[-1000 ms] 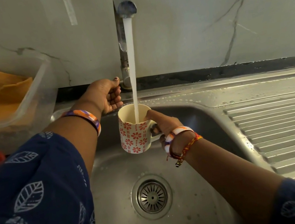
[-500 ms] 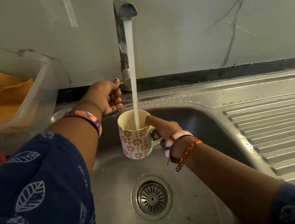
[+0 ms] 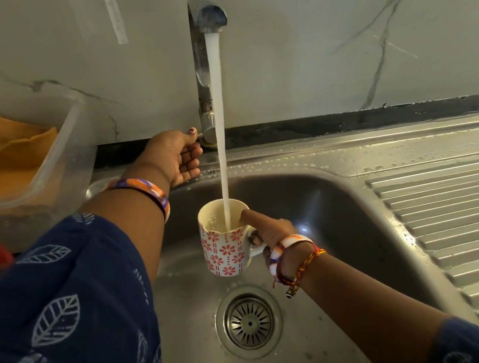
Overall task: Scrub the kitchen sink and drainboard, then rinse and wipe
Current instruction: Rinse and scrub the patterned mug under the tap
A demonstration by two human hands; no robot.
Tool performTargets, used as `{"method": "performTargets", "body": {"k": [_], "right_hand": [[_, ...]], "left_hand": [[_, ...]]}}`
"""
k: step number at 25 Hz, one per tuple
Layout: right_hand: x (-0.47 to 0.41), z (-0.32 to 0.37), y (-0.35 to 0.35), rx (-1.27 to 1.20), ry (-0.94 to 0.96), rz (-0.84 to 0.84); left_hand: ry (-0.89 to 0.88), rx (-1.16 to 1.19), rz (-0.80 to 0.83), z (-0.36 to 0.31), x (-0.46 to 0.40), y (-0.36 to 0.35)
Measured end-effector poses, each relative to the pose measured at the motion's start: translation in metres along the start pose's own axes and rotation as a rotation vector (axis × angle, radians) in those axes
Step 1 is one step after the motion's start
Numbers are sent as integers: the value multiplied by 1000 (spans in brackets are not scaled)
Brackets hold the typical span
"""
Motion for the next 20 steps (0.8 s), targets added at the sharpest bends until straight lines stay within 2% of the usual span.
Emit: {"method": "performTargets", "body": {"k": [10,20], "right_hand": [[-13,-32,-1,3,-30,-65],[-15,-39,-5,13,-71,-33]], "left_hand": [[-5,6,-3,0,1,0],[7,17,-2,1,1,1]]}}
Point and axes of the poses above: each hand's wrist, its own x-axis away from the middle knuckle, its own y-axis out of the back of the hand, z = x × y, the point moved 3 cm from there along -x, towards the middle knuckle, and after that the axes turned 11 degrees about x, right-handed, at the moved point
